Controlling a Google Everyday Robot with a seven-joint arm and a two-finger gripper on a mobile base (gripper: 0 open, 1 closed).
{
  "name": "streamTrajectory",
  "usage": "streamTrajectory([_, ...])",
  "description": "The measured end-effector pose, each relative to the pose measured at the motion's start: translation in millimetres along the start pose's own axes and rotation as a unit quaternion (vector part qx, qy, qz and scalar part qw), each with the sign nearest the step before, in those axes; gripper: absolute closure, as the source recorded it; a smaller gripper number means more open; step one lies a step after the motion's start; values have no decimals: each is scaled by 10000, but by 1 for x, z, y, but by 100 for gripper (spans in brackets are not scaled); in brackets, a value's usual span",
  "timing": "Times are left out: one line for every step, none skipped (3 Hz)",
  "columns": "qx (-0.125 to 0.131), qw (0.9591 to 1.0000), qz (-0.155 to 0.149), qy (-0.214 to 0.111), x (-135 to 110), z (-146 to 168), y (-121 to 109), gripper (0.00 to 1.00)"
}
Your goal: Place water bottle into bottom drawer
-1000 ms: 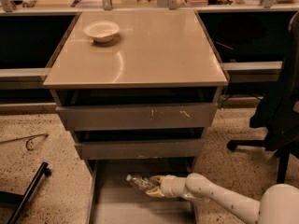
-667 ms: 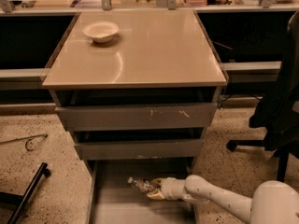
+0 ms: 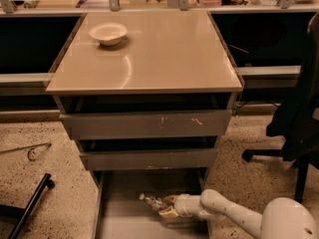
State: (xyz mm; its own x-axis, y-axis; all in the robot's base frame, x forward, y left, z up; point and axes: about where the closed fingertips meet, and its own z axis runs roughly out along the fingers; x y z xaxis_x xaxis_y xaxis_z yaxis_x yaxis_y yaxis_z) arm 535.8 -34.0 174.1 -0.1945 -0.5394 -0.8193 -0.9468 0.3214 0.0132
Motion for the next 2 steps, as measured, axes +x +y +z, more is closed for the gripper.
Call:
streamTrajectory([-296, 9995, 86, -93, 15, 5, 4, 100])
streamTrajectory([-502, 9986, 159, -49, 27, 9, 6, 100])
